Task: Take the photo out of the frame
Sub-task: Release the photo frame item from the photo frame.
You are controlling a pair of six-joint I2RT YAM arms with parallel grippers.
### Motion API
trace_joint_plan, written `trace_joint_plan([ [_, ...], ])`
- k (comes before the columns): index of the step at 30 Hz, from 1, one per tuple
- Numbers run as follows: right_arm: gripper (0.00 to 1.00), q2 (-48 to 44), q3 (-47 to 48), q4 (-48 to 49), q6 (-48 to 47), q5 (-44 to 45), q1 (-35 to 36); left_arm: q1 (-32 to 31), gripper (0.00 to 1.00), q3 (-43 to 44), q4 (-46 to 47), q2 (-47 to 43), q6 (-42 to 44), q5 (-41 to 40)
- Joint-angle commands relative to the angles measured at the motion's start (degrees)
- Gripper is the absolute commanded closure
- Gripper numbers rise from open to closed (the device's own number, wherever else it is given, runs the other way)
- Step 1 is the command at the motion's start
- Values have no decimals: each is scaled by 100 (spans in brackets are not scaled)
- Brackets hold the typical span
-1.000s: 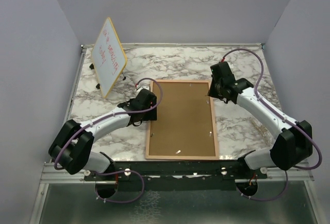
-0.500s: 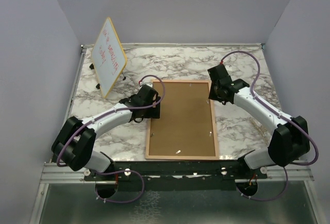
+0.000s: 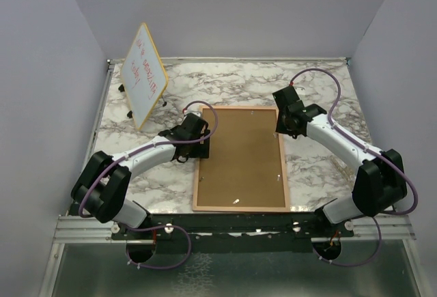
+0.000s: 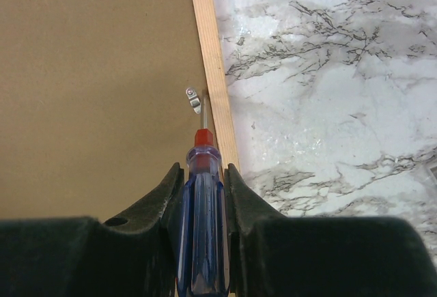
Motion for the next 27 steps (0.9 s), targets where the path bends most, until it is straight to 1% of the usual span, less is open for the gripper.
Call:
trace_joint_plan([
  [1, 99, 127, -39, -32, -47, 28, -14, 9, 14, -78, 12, -52, 53, 24],
  [8, 99, -35, 1, -93, -62, -242, -13, 9, 20, -29, -16, 177, 68, 111],
  [11, 99, -96, -3, -137, -58, -273, -14, 9, 21, -17, -14, 177, 76, 93],
  [15, 99, -192, -53, -157, 2, -280, -13, 9, 27, -14, -14, 155, 119, 116],
  [27, 99, -261, -76, -184, -45, -467, -14, 0, 28, -84, 73, 167, 68, 108],
])
